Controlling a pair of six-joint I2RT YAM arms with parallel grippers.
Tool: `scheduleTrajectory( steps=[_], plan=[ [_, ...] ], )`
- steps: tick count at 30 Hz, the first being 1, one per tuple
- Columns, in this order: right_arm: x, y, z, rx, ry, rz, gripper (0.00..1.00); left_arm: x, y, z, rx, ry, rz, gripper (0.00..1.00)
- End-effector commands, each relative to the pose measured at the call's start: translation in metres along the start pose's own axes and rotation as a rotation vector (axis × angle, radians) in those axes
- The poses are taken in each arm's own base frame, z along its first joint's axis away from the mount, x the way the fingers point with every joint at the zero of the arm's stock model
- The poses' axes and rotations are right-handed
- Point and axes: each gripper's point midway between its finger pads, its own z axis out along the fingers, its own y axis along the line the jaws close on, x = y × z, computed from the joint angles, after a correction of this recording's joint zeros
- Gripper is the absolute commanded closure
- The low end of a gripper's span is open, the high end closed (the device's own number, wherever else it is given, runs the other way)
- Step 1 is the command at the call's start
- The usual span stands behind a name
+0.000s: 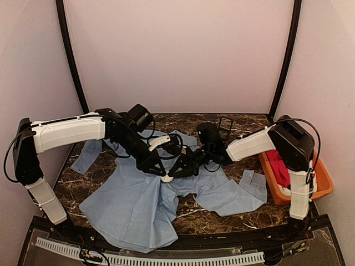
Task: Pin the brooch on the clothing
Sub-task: Pin the brooch to the flattened clothing.
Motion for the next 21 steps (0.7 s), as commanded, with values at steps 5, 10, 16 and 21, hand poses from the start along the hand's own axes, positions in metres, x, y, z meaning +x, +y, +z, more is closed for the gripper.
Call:
scheduleTrajectory(
  steps=[5,10,16,21],
  plan=[
    [-0.006,0.045,-0.004,0.013,0.003,-0.223,1.00,0.020,0.016,-0.002,-0.078,0.047,-0.042,0.63],
    [-0.009,0.032,-0.004,0.069,-0.016,-0.208,1.00,0.020,0.032,-0.011,-0.153,0.024,-0.077,0.54],
    [-0.010,0.014,-0.006,0.146,-0.025,-0.169,1.00,0.028,0.048,-0.021,-0.233,0.014,-0.118,0.46],
    [-0.011,0.006,-0.008,0.201,-0.028,-0.164,1.00,0.030,0.051,-0.027,-0.269,0.000,-0.124,0.41]
  ],
)
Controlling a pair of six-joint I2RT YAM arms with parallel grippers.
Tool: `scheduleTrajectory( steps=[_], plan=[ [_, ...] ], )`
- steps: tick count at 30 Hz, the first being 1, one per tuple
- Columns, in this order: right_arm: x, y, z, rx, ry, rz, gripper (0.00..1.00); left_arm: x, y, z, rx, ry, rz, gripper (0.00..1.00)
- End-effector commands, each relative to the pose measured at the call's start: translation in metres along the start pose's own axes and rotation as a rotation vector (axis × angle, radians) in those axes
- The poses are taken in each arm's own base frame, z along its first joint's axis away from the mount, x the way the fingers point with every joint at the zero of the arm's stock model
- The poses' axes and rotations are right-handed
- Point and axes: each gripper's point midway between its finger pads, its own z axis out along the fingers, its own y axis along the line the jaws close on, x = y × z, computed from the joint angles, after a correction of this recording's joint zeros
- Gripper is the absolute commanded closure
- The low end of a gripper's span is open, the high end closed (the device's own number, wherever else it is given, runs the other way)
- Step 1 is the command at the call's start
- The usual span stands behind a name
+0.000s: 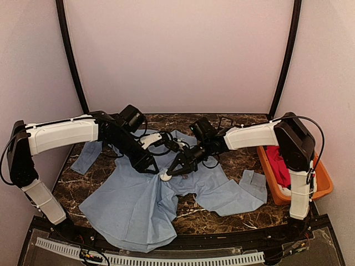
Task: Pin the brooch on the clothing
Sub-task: Pin the brooch to the flattened clothing, then flatten out the clothing with brooches at the center of the board.
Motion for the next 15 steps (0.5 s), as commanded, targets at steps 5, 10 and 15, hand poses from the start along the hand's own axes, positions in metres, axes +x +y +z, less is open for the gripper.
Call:
scheduleTrajectory(
  steps=[5,10,15],
  plan=[
    [0.005,0.004,-0.008,0.101,0.014,-0.055,1.00,0.022,0.039,-0.012,-0.209,0.035,-0.084,0.38],
    [0.011,0.004,-0.012,0.137,0.025,-0.064,1.00,0.050,0.076,-0.001,-0.338,0.133,-0.193,0.38],
    [0.021,0.006,-0.016,0.170,0.042,-0.062,1.00,0.061,0.100,0.012,-0.418,0.216,-0.218,0.38]
  ],
)
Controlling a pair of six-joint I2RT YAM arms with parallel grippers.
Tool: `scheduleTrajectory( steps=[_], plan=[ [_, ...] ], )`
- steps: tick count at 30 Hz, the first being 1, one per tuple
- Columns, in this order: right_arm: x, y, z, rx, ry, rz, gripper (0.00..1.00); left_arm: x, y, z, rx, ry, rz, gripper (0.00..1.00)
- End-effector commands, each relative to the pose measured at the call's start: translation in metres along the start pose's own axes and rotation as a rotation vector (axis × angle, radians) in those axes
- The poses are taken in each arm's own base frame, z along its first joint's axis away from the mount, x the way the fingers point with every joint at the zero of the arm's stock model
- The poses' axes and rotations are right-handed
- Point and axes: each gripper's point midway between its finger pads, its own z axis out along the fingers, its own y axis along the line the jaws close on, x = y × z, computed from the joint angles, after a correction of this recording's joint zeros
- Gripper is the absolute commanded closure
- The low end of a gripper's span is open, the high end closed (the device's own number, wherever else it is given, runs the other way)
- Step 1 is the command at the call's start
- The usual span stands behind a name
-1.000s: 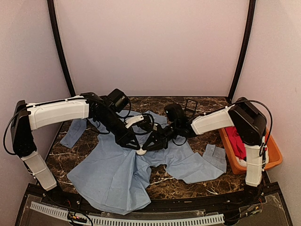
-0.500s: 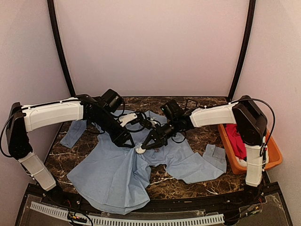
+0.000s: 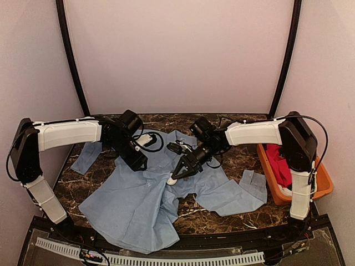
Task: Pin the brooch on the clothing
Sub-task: Flatten out the clothing with brooches at the center of the board.
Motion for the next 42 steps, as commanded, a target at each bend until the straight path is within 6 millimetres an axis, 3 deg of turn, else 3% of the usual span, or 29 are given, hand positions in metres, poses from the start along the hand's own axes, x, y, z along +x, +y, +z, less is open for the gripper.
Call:
scheduleTrajectory(
  steps=[1,4,6,10,14,18,22,27,29,33,37,39,42],
  plan=[
    [0.006,0.017,-0.012,0.044,-0.001,-0.060,1.00,0.013,0.024,0.026,-0.108,0.111,-0.037,0.38],
    [0.010,0.020,-0.019,0.091,-0.002,-0.081,1.00,0.016,0.032,0.041,-0.129,0.155,-0.041,0.38],
    [0.012,0.021,-0.023,0.130,-0.003,-0.094,1.00,0.026,0.036,0.060,-0.137,0.219,-0.039,0.42],
    [0.011,0.018,-0.029,0.206,-0.003,-0.097,1.00,0.042,0.044,0.076,-0.168,0.295,-0.038,0.52],
    [0.005,0.026,-0.025,0.191,-0.002,-0.111,0.99,0.060,0.064,0.078,-0.252,0.363,-0.036,0.59],
    [-0.002,0.041,-0.024,0.145,-0.013,-0.140,0.84,0.077,0.082,0.075,-0.308,0.411,-0.045,0.64],
    [-0.004,0.060,-0.024,0.074,-0.020,-0.157,0.76,0.092,0.102,0.067,-0.408,0.470,-0.025,0.65],
    [-0.005,0.074,-0.027,0.041,-0.031,-0.199,0.75,0.099,0.122,0.060,-0.423,0.483,-0.079,0.68],
    [-0.008,0.057,-0.027,0.119,-0.041,-0.180,0.76,0.094,0.123,0.055,-0.418,0.459,-0.096,0.68],
    [-0.004,0.001,-0.029,0.317,-0.028,-0.146,0.76,0.085,0.127,0.037,-0.454,0.401,-0.101,0.62],
    [0.002,-0.072,-0.058,0.606,-0.039,-0.024,0.75,0.088,0.130,0.031,-0.478,0.392,-0.099,0.61],
    [0.004,-0.089,-0.064,0.677,-0.028,-0.003,0.75,0.085,0.127,0.032,-0.452,0.378,-0.109,0.60],
    [0.008,-0.094,-0.060,0.749,0.010,-0.063,0.73,0.080,0.124,0.032,-0.435,0.362,-0.112,0.58]
  ],
)
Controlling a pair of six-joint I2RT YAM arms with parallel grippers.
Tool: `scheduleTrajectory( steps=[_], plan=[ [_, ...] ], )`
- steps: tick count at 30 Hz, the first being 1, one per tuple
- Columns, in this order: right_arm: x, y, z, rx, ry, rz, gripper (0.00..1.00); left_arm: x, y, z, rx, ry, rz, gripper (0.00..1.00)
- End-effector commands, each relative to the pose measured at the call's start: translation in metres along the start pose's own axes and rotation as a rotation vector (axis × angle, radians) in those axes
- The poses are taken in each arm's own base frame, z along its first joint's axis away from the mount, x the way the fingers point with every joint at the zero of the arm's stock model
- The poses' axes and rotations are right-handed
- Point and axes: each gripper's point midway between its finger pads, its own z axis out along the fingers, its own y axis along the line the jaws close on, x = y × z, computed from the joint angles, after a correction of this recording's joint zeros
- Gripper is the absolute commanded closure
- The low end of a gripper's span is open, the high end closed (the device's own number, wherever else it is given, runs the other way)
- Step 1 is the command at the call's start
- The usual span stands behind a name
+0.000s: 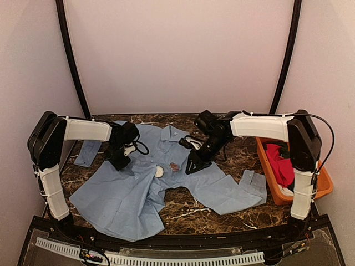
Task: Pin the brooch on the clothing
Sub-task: Flatten out the clothing with brooches at the center of the board.
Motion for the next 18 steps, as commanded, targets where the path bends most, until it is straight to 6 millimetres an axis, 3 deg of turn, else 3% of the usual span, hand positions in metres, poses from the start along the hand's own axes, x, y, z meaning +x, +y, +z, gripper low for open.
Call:
scheduleTrajectory(
  steps=[1,5,8,14,18],
  plan=[
    [0.016,-0.038,0.013,0.256,0.058,-0.087,0.73,0.003,0.001,-0.013,0.032,-0.020,-0.008,0.57],
    [0.016,-0.035,0.020,0.470,0.022,-0.393,0.69,0.001,-0.003,-0.013,0.052,-0.031,-0.011,0.56],
    [0.008,-0.035,0.018,0.612,-0.103,-0.586,0.67,0.000,-0.005,-0.010,0.065,-0.026,-0.008,0.56],
    [0.000,-0.003,0.004,0.644,-0.331,-0.799,0.66,0.001,-0.010,-0.007,0.105,-0.023,-0.016,0.56],
    [-0.008,0.009,0.012,0.642,-0.378,-0.878,0.66,-0.001,-0.011,-0.006,0.125,-0.030,-0.026,0.57]
  ],
)
